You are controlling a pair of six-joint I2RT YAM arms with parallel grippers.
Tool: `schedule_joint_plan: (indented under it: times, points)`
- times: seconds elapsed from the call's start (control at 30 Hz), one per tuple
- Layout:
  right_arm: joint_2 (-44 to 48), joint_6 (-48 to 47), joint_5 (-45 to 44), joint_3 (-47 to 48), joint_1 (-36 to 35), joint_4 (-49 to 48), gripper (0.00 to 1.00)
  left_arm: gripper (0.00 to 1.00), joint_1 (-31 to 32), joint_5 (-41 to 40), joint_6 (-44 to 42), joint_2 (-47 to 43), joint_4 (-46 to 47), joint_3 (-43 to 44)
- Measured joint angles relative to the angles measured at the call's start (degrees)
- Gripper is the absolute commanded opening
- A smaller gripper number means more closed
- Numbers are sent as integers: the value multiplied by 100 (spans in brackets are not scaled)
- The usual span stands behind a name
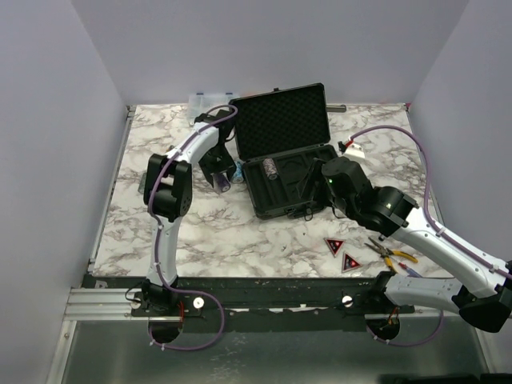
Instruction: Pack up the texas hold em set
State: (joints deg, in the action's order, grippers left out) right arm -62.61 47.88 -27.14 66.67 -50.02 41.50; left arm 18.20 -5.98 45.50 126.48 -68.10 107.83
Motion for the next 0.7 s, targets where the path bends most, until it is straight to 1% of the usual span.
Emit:
schedule_joint_plan:
  times: [0.07,0.13,0.2,0.23,0.33,0.37,0.43,0.47,0.53,0.6,0.63,0.7]
  points:
    - [0,-20,0,0,0,-4,74,62,31,-39,-7,136,-90,208]
    - [2,-42,0,0,0,-4,74,61,42,-59,-35,293,-203,448]
    - [9,-48,0,0,0,-4,74,48,42,-28,-140,494,-341,748]
    - [20,-50,0,0,0,-2,74,46,42,87,-214,568,-339,804]
    - [87,-50,-2,0,0,2,74,48,-31,610,-337,695,-321,619]
    - [118,-48,-4,0,0,7,74,48,-66,846,-367,693,-197,363]
    - [184,-48,-9,0,0,15,74,46,-125,984,-382,610,-168,164]
    - [232,-48,-13,0,0,17,74,43,-166,1056,-393,573,-168,68]
    - [306,-46,-17,0,0,17,74,32,-212,1163,-398,542,-166,-4]
    - [378,-39,-26,0,0,15,74,16,-240,1220,-396,529,-142,-35]
    - [407,-37,-26,0,0,17,74,12,-240,1222,-402,511,-122,-57]
    - [428,-37,-37,0,0,17,74,9,-238,1222,-398,483,-92,-105]
